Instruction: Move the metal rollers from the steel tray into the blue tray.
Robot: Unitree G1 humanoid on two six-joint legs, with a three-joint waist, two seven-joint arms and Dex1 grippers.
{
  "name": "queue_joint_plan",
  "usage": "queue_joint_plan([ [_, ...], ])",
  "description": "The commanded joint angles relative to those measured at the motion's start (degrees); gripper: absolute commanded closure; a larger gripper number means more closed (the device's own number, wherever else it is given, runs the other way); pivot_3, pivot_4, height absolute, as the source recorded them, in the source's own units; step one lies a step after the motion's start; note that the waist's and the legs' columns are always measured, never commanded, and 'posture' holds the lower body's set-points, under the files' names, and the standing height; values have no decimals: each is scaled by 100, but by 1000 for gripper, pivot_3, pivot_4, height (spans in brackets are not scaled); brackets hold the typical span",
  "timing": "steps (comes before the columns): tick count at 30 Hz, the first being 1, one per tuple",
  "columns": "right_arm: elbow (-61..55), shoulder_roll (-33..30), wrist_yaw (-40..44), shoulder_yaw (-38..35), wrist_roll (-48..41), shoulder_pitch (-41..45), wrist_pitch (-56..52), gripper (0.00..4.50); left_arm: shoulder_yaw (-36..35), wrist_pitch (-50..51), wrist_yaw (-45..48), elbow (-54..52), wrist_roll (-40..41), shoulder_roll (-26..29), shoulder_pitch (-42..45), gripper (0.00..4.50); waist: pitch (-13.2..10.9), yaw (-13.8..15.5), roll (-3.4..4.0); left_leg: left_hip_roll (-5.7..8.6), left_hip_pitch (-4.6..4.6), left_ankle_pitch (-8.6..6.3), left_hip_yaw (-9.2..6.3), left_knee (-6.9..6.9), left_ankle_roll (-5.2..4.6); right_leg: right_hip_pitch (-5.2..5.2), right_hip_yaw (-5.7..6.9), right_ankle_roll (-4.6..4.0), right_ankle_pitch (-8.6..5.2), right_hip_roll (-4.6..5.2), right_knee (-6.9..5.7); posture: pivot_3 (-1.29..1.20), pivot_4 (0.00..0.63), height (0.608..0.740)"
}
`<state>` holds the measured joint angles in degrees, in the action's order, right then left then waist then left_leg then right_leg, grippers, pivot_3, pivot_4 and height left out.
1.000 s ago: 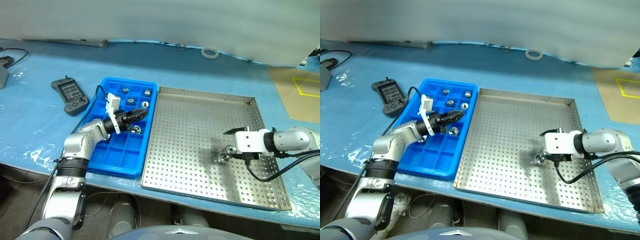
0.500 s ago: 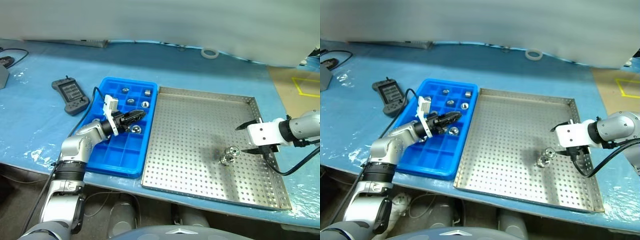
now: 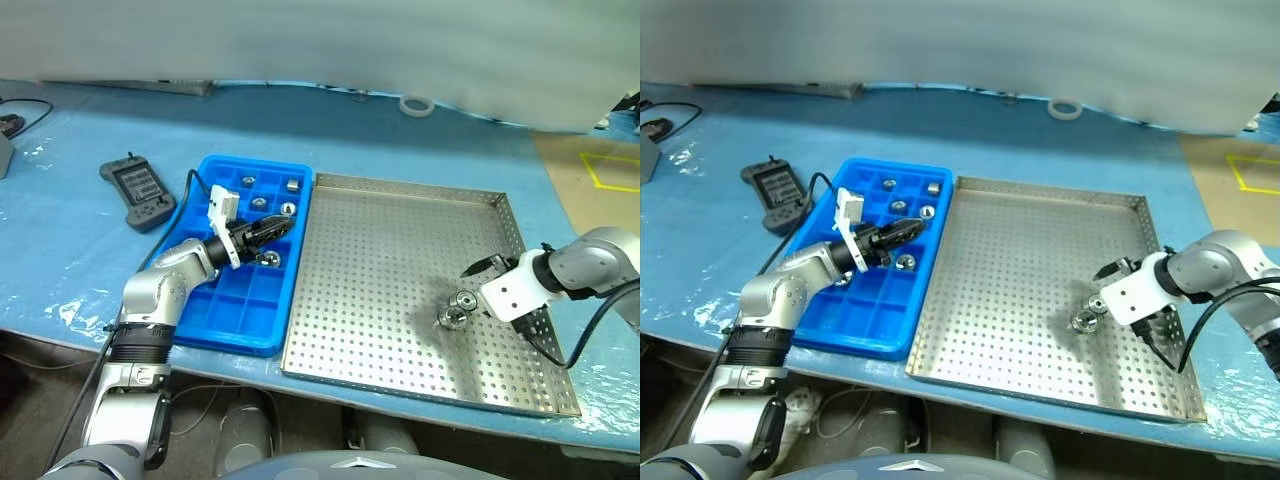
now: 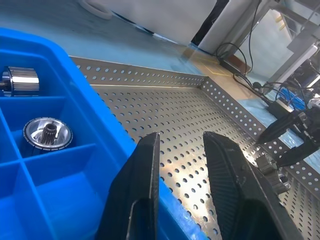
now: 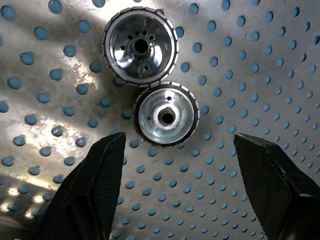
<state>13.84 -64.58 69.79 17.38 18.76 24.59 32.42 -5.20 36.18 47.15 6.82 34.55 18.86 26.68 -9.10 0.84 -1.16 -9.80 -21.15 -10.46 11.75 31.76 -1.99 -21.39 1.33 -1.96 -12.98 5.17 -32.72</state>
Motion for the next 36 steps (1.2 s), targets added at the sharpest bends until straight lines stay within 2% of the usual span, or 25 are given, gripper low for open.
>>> queue_joint_plan([
  [1, 165, 41, -46, 104, 158, 159, 289, 863, -115, 33, -70, -278, 124, 6, 17, 3058, 0, 16, 0, 0, -3, 0, 0, 0, 0, -1, 0, 0, 0, 0, 0, -120, 150, 740],
  [10, 469, 248, -259, 301, 346, 138, 617, 863, -116, 86, -186, -415, 150, -2, -68, 3058, -1, -2, -8, -3, 5, -17, 0, 21, 10, 15, 0, -1, -1, 0, 0, -120, 150, 740],
  [13, 436, 198, -137, 295, 220, 83, 627, 1432, -123, 83, -191, -398, 148, 3, -59, 3058, -1, 0, -8, -4, 6, -18, -1, 28, 10, 18, -1, -1, 0, 0, -1, -120, 150, 740],
  [16, 399, 256, -228, 218, 227, 34, 534, 2470, -122, 80, -168, -371, 144, 14, -46, 3058, -3, 1, -14, -4, 4, -19, -1, 30, 8, 18, -2, -2, 0, -1, -1, -95, 150, 740],
  [18, 324, 252, -233, 205, 230, -43, 497, 2470, -121, 73, -147, -339, 138, 19, -29, 3058, -3, -16, -14, -4, 4, -20, -1, 30, 7, 16, -4, -2, 0, -1, -1, -95, 150, 740],
  [21, 148, 186, -192, 177, 170, -243, 474, 2830, -119, 62, -134, -310, 139, 5, -4, 3058, -3, 1, -15, -8, 5, -20, -1, 28, 7, 15, -2, -2, 0, -2, -1, -95, 150, 740],
  [27, -11, 157, -178, -11, 38, -381, 247, 2831, -85, 39, -75, -210, 120, -16, 57, 3058, -3, 0, -15, -7, 4, -21, -1, 23, 7, 14, -1, -2, 0, -2, 1, -116, 150, 740],
  [31, -282, 349, -17, -303, -433, -380, -798, 2831, -48, 119, 33, -181, 183, -32, 106, 3058, -3, -13, -15, -7, 3, -21, 0, 18, 8, 10, -1, -2, 0, -3, 2, -123, 150, 740],
  [36, -1606, 938, 88, -1131, -2040, -414, -3881, 2831, -501, 978, -38, -383, 1342, -446, 372, 3058, -24, 1, 20, -6, 2, -19, 1, 15, 8, 2, -5, -2, 0, -5, -4, -124, 150, 740],
])
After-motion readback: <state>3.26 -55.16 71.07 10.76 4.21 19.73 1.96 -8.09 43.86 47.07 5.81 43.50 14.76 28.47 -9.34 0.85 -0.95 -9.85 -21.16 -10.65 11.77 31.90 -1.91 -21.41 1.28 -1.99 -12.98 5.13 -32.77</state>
